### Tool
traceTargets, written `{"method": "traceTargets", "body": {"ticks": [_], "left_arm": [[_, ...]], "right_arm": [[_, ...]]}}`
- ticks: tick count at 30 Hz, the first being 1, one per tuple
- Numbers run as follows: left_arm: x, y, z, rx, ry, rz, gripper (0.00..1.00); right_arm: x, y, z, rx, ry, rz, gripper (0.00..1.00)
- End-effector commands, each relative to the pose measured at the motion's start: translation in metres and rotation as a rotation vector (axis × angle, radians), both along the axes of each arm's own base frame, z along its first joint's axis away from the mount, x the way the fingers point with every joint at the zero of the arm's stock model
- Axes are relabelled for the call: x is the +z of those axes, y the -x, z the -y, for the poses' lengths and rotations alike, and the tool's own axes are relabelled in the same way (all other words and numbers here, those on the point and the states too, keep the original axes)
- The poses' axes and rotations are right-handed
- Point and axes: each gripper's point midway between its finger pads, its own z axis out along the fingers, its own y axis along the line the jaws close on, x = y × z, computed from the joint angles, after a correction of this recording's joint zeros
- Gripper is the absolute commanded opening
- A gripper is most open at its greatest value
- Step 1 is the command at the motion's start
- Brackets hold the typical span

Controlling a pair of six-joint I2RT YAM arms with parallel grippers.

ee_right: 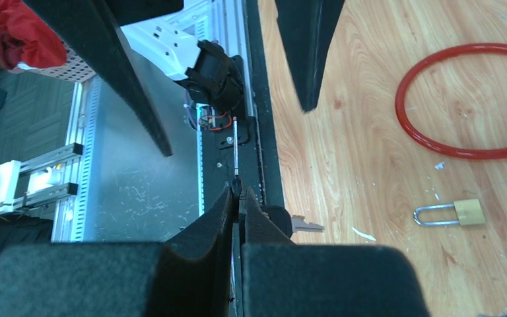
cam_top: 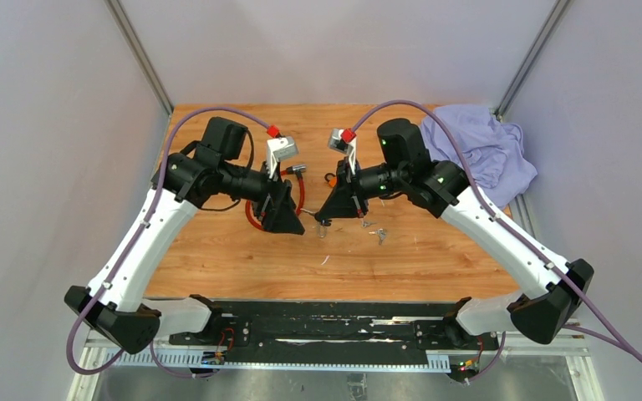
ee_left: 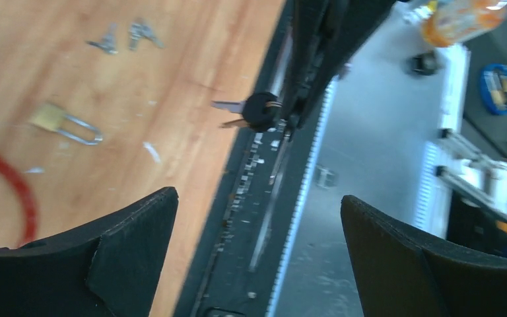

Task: Unlock with the key
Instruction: Pick up the key from the center of the board.

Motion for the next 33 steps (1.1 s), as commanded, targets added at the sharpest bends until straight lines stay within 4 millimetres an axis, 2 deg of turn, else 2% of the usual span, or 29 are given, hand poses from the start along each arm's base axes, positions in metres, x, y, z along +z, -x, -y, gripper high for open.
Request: {"method": "traceTargets", "body": {"ticks": [1,4,10,11,19,24,33], "left_arm": [[0.017,0.041,0.008,-0.108,0.122,-0.229,0.98],[0.026,0.047,0.008,-0.140,0.153,-0.221,1.00],[0.031,0.050,0.007,-0.151,0.164,-0.193,0.94],[0.030,0.050,0.007,-0.146,0.160,-0.191,0.91],[0.013,0.036,0.008,-0.091,0.101,-0.223,0.50],[0.010,0.025,0.007,-0.051,0.072,-0.193,0.38],[0.011,0.021,0.007,-0.043,0.075,-0.147,0.11]], "right_arm": [[0.013,0.012,-0.010,0.079,-0.068,-0.022,0.01],[0.014,0.014,-0.010,0.094,-0.076,-0.033,0.01],[0.011,0.017,-0.014,0.116,-0.076,-0.053,0.01],[0.010,0.017,-0.015,0.119,-0.074,-0.056,0.01],[0.006,0.019,-0.021,0.127,-0.058,-0.067,0.01],[0.006,0.022,-0.023,0.139,-0.052,-0.064,0.01],[0.004,0.027,-0.026,0.162,-0.046,-0.064,0.01]]}}
